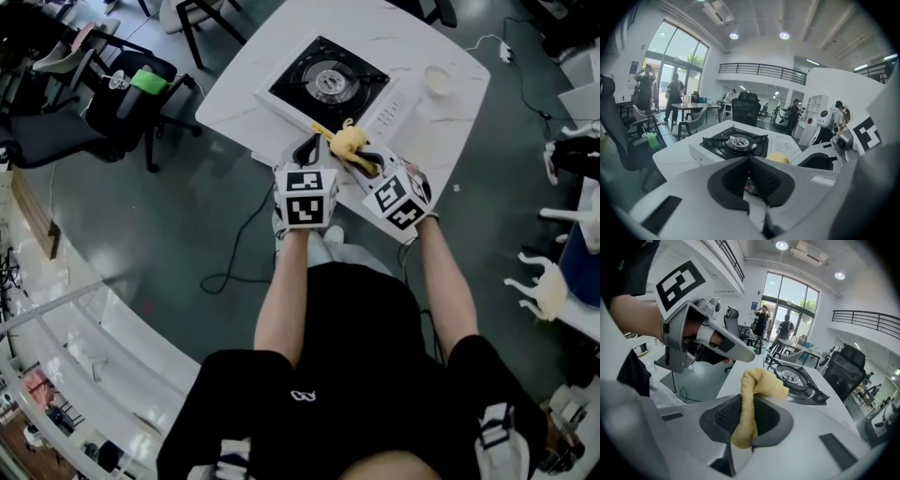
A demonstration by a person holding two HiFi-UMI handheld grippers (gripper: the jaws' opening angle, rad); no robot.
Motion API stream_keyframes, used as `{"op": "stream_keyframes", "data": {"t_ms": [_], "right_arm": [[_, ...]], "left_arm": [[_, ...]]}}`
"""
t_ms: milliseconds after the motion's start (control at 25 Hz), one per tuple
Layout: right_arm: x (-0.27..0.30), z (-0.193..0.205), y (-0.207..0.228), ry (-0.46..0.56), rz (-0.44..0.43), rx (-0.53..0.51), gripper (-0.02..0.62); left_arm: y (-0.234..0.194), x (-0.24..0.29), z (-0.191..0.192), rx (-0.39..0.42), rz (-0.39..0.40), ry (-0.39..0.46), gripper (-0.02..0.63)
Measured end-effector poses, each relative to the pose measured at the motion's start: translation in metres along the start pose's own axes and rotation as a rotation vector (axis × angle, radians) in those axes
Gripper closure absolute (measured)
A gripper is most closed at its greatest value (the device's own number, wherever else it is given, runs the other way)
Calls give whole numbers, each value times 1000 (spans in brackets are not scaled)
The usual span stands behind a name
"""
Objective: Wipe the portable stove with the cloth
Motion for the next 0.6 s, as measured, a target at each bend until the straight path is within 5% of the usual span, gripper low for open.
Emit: {"op": "stream_keyframes", "data": {"t_ms": [600], "right_arm": [[58,-57,15,10,2,-81,546]], "left_arm": [[-56,4,-7,-16,-84,-40,614]]}}
Point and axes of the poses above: the fingertips, and each gripper's own axes: x forward along the fingers, y to its right, z out of its underside, the point moved 6 cm from there along -x, backward along the fingers, and after that the axes turned 2 degrees about -y, right-handed, at the moved point
